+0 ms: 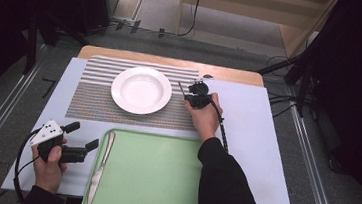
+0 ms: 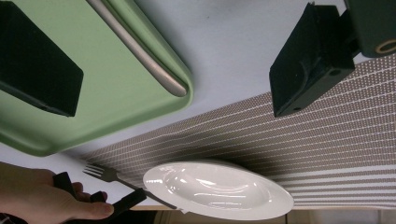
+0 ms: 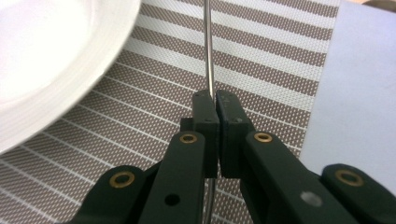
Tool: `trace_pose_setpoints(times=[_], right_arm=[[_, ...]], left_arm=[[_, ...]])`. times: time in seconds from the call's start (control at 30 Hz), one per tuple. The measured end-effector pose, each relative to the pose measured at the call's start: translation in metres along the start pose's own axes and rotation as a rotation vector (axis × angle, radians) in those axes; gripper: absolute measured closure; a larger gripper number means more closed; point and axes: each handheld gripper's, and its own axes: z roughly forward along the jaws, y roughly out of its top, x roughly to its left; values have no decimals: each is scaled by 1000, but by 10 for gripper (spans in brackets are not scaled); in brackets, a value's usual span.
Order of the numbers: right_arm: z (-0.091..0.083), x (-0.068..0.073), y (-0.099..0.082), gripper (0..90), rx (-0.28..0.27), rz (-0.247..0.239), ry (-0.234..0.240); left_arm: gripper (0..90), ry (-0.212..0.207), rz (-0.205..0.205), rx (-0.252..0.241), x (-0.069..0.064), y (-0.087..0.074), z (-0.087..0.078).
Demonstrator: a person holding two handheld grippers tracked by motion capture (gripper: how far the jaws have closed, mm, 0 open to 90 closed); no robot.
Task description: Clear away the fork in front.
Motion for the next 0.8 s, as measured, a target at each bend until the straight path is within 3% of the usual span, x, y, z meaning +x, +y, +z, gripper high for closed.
trace_pose_setpoints(times=[0.4,0.8], right_arm=[[-34,-9,-12,864,-106,30,94],[-66,-15,-36,864,-192,8,141]], left_arm=[[22,7,6,-21,-3,5,-3],[23,-16,84,-34,-29,21,4]])
